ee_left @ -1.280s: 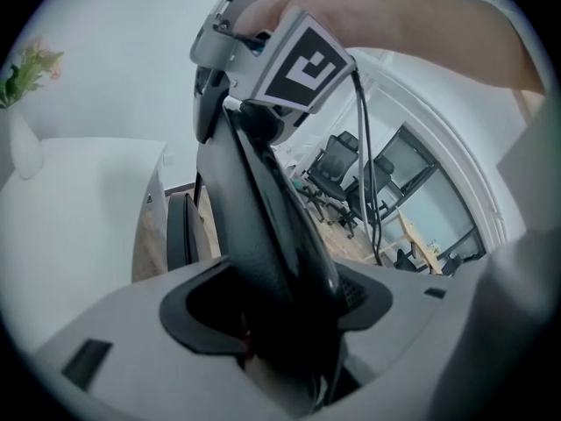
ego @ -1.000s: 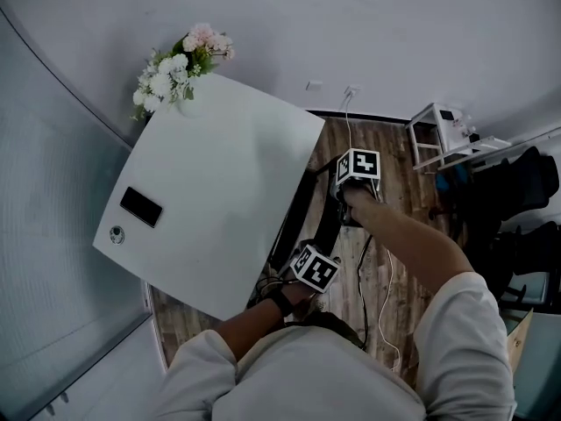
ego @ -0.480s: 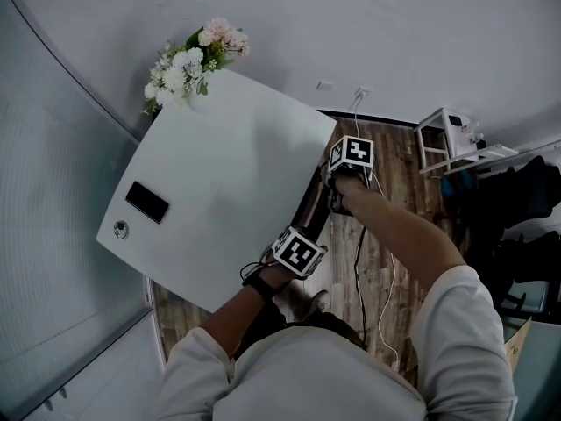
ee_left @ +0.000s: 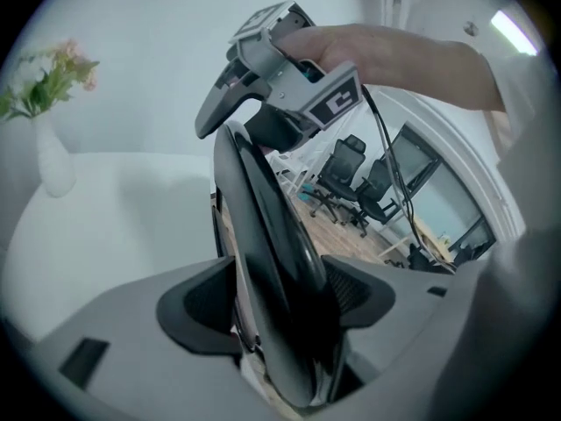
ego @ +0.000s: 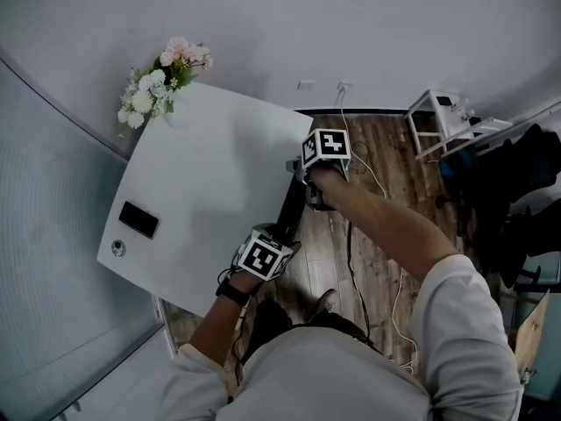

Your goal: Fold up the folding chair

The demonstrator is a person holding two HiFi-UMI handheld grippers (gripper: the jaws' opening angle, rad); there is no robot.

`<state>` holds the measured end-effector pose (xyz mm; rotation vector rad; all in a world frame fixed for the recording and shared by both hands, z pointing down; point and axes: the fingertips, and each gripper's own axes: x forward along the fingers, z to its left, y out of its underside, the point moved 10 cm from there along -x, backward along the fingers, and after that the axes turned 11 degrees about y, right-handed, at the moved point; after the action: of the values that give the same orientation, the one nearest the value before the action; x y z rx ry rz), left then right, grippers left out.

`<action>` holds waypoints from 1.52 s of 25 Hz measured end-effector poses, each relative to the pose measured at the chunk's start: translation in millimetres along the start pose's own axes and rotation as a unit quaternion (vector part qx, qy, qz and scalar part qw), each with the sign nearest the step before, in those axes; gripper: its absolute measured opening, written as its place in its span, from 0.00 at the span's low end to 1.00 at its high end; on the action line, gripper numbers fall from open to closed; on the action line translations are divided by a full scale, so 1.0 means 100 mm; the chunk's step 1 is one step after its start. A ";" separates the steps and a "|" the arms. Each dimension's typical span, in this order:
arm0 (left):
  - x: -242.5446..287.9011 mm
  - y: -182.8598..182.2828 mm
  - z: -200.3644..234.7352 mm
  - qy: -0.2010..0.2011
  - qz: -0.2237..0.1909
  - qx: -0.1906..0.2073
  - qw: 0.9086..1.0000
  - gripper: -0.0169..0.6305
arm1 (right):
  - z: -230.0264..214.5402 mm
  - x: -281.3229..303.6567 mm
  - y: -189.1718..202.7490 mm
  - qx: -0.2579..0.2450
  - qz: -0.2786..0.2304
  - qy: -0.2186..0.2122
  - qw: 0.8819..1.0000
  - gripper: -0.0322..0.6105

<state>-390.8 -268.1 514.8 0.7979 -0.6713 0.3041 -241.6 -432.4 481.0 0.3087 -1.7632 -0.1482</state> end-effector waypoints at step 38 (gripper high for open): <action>0.25 -1.36 -3.59 -0.047 -0.274 0.262 0.924 0.15 | -3.58 -4.24 3.90 -0.124 -0.558 0.151 0.806 0.14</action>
<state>-148.2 -92.5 272.8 1.4830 -0.4289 -0.0779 137.6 86.3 263.4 1.0884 -1.0251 -1.1013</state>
